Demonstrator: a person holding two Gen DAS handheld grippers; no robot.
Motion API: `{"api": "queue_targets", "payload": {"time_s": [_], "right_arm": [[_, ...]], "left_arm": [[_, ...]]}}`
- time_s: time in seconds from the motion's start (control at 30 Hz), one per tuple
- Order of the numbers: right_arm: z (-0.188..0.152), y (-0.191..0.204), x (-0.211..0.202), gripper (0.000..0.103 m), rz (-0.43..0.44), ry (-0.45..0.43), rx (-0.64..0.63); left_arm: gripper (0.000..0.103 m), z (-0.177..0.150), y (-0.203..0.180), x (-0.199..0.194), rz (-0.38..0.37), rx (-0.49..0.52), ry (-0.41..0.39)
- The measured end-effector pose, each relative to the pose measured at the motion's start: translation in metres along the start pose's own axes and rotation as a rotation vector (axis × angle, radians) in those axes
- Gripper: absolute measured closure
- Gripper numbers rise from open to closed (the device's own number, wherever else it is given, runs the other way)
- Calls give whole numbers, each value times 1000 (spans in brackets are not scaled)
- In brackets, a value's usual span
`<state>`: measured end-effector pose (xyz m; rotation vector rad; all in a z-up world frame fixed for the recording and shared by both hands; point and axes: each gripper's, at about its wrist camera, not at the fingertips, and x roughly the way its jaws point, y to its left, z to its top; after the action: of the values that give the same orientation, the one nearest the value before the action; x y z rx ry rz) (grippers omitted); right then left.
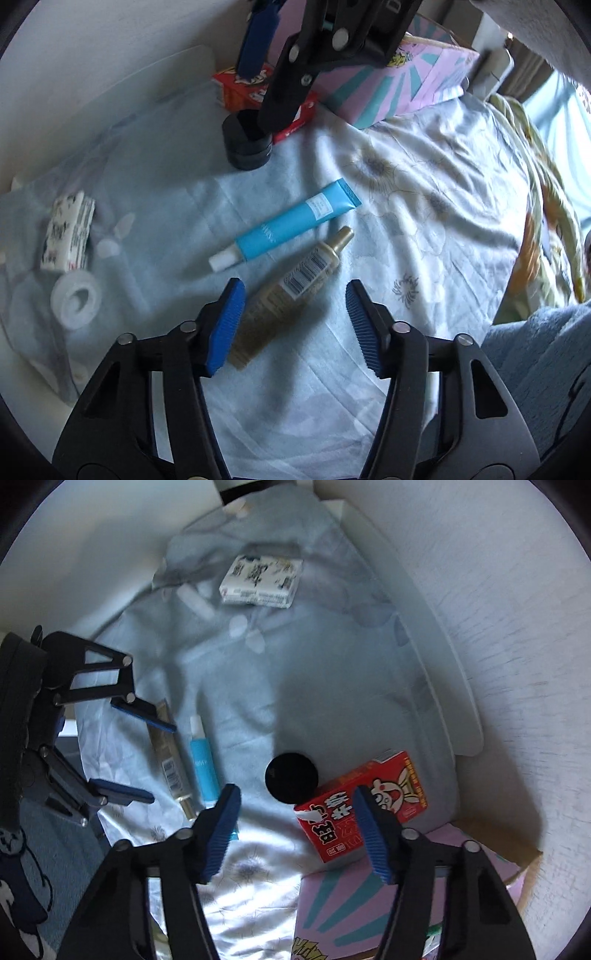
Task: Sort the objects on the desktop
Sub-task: 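Grasp the beige tube with the left tool while the right tool grasps the black jar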
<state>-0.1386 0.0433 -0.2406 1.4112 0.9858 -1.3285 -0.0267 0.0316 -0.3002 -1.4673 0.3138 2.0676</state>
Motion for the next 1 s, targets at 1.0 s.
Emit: {"api": "queue_targets", "payload": {"time_s": [1.0], "right_arm": [[4, 14, 35, 61, 23, 17, -229]], "left_arm": [[79, 20, 3, 6, -70, 132, 58]]}}
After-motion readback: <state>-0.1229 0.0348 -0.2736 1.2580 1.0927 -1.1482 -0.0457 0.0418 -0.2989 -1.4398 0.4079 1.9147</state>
